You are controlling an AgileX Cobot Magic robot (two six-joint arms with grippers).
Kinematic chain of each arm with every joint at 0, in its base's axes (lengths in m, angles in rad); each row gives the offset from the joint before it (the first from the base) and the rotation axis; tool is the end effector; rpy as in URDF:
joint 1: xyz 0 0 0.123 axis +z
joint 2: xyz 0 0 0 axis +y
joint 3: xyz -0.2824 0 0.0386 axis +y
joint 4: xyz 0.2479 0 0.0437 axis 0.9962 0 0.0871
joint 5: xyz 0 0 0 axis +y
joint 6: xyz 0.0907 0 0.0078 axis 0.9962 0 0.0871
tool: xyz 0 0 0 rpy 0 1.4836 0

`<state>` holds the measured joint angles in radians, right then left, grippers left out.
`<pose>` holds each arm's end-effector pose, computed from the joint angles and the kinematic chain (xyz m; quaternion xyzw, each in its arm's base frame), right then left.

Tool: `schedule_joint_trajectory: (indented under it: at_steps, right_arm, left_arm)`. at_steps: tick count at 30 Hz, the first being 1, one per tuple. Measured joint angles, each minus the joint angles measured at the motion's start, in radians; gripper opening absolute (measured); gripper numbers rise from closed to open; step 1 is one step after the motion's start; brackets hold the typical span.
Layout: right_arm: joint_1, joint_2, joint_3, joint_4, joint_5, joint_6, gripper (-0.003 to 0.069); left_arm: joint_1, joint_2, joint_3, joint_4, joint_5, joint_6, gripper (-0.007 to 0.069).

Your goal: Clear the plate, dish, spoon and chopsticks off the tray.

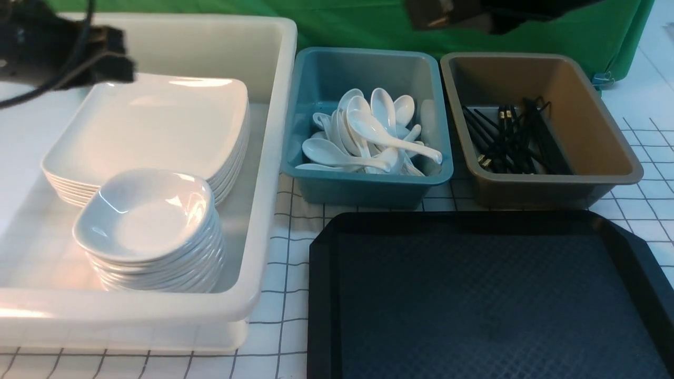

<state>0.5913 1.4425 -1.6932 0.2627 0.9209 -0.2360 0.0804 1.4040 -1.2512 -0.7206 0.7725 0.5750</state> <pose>0.2440 0.1865 0.4640 -0.3322 0.8075 0.2104 0.4397 0.3071 -0.0174 0.3614 0.0708 0.8832 -0.1952 0.4204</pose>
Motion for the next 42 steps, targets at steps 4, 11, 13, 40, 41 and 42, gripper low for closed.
schedule_joint_trajectory:
  at_steps: [4, 11, 13, 40, 41, 42]
  right_arm:
    - [-0.084, -0.081, 0.000, -0.150, 0.060, 0.114, 0.0006]
    - [-0.172, -0.296, 0.064, -0.505, 0.234, 0.337, 0.0009]
    - [-0.172, -0.397, 0.146, -0.547, 0.203, 0.372, 0.0009]
    - [-0.172, -1.432, 1.309, -0.569, -0.961, 0.521, 0.0156]
    - [-0.172, -1.432, 1.309, -0.569, -0.961, 0.521, 0.0162]
    - [-0.172, -1.432, 1.309, -0.570, -0.961, 0.521, 0.0169]
  left_arm:
    - [-0.181, -0.154, 0.000, 0.065, 0.115, -0.014, -0.0006]
    - [-0.337, -0.360, 0.025, 0.229, 0.190, -0.158, -0.0006]
    - [-0.343, -0.433, 0.066, 0.237, 0.190, -0.173, -0.0006]
    - [-0.344, -1.193, 0.972, 0.208, -0.484, -0.249, -0.0001]
    - [-0.344, -1.193, 0.972, 0.216, -0.487, -0.250, -0.0001]
    - [-0.344, -1.193, 0.972, 0.225, -0.488, -0.250, -0.0001]
